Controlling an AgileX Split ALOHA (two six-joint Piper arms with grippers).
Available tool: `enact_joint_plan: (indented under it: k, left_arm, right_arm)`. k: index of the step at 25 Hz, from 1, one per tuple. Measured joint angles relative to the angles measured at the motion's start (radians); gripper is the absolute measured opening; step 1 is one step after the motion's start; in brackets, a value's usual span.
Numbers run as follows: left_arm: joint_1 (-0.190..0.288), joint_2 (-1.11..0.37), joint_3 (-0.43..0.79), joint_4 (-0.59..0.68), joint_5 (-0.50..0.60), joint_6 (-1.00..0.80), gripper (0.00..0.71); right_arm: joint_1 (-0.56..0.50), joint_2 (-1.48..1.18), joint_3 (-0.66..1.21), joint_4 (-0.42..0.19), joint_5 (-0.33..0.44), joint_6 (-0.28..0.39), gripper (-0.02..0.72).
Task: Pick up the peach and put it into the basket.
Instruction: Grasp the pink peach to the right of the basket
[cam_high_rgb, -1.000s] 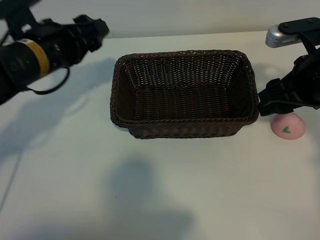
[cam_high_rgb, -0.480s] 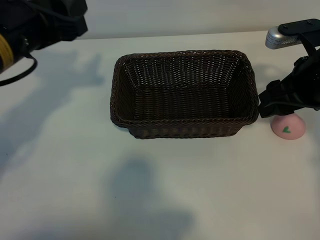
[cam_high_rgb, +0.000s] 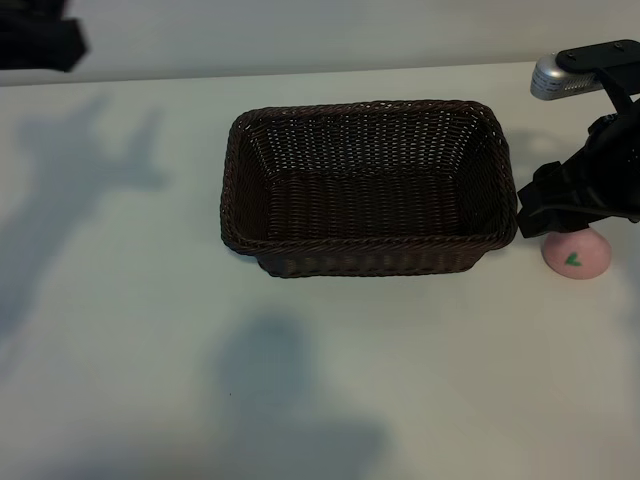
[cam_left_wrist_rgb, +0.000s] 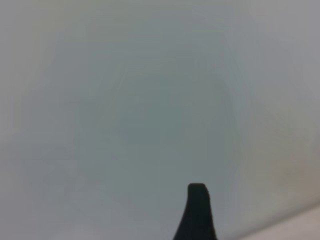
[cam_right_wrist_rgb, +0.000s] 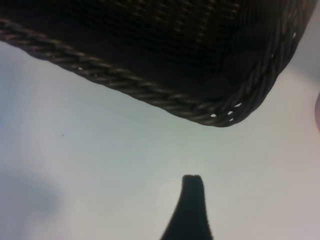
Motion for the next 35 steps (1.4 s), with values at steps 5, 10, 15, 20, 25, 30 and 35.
enact_joint_plan:
  k: [5, 10, 15, 20, 25, 30, 35]
  left_arm:
    - [0.0, -0.137, 0.053, 0.0, 0.098, 0.0, 0.597]
    - [0.0, -0.226, 0.097, -0.007, 0.165, -0.001, 0.596]
    - [0.0, -0.227, 0.101, -0.007, 0.163, -0.001, 0.596]
    - [0.0, -0.228, 0.104, -0.007, 0.163, -0.001, 0.596]
    - [0.0, -0.228, 0.104, -0.007, 0.162, 0.001, 0.596]
    - [0.0, -0.228, 0.104, -0.007, 0.162, 0.001, 0.596]
    - [0.0, -0.228, 0.104, -0.007, 0.162, 0.009, 0.596]
  right_arm:
    - [0.0, 0.0, 0.0, 0.0, 0.0, 0.0, 0.593]
    - [0.0, 0.0, 0.0, 0.0, 0.001, 0.0, 0.593]
    - [0.0, 0.0, 0.0, 0.0, 0.001, 0.0, 0.593]
    - [0.0, 0.0, 0.0, 0.001, 0.0, 0.0, 0.593]
    - [0.0, 0.0, 0.0, 0.001, 0.0, 0.0, 0.593]
    - [0.0, 0.0, 0.0, 0.001, 0.0, 0.0, 0.593]
    - [0.0, 0.0, 0.0, 0.001, -0.001, 0.0, 0.593]
